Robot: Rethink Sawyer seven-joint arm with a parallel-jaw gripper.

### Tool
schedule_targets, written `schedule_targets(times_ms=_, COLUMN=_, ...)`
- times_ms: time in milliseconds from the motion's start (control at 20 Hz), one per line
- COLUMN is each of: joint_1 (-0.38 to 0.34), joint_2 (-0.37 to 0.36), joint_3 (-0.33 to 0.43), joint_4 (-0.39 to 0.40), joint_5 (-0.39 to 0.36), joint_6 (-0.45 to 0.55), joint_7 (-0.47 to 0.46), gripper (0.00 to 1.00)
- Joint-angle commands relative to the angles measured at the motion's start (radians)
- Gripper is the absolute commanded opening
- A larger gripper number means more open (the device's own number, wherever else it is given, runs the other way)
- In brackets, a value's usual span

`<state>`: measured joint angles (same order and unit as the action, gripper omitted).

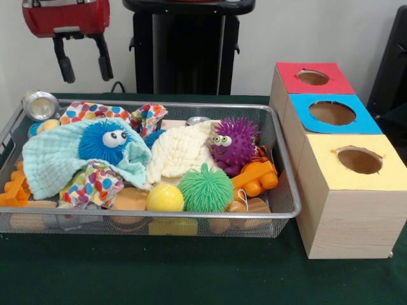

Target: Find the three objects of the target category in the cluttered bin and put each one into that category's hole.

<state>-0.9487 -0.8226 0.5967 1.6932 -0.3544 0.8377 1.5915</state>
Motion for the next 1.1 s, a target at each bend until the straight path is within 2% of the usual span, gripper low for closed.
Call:
schedule_targets(times_ms=50, joint_1=-0.033, joint_2=0.033, joint_3=0.034, joint_4=0.117, joint_5=-0.048, joint_6=-0.096, joint_7=-0.091, gripper=1.0)
schedule_targets(times_ms=250, joint_1=-0.041, joint_2=0.002, joint_3=0.036, joint_4=0.156, joint_5=-0.105, joint_6=-0.171, joint_7=-0.092, gripper=1.0)
schedule_targets(times_ms=550, joint_1=-0.049, joint_2=-0.033, joint_3=0.038, joint_4=0.203, joint_5=-0.12, joint_6=-0.206, joint_7=-0.078, gripper=1.0)
schedule_targets(times_ms=900, joint_1=-0.091, joint_2=-0.085, joint_3=0.081, joint_4=0.276, joint_5=-0.02, joint_6=-0.17, joint_7=-0.066, gripper=1.0)
schedule_targets(times_ms=1100, joint_1=-0.138, joint_2=-0.095, joint_3=0.135, joint_4=0.331, joint_5=0.051, joint_6=-0.174, joint_7=-0.058, gripper=1.0)
